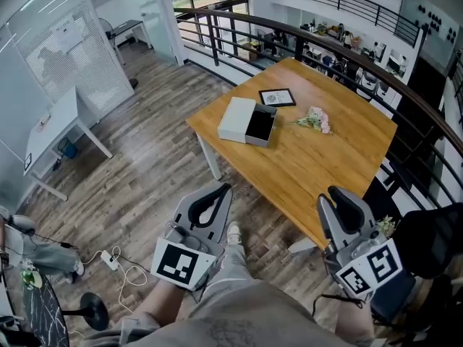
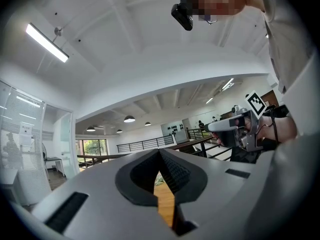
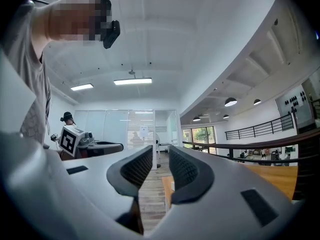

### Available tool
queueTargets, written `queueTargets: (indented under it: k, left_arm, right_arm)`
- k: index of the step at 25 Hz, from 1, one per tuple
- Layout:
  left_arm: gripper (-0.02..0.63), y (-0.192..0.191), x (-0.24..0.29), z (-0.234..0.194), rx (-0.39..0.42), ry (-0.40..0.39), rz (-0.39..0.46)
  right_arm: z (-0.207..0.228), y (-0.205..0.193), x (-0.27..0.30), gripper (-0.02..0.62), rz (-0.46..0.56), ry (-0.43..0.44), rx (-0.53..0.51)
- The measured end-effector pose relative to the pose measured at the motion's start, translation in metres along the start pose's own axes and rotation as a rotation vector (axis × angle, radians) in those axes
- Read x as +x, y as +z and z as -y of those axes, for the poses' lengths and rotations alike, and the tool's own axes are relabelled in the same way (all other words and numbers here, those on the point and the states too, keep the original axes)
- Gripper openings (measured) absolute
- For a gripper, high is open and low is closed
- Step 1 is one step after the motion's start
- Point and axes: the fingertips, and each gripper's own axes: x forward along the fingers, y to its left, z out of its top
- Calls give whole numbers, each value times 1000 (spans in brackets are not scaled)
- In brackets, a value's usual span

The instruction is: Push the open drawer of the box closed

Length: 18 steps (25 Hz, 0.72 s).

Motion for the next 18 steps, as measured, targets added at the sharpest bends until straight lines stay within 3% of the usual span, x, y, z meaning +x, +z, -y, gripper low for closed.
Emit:
queueTargets:
  k: [2,13,18]
  left_arm:
    - [15,-8,9,-10,-7,-1,-10]
    - [15,-52,89,-88,-34,-31,-83]
    - [15,-78,138,-132,-52,-66,-137]
  right_arm:
    - [9,-8,13,156,-22,-10,-1]
    - [67,-65,105,161,-217,-57,-20]
    - [105,-97,161,161,-302,-61,68]
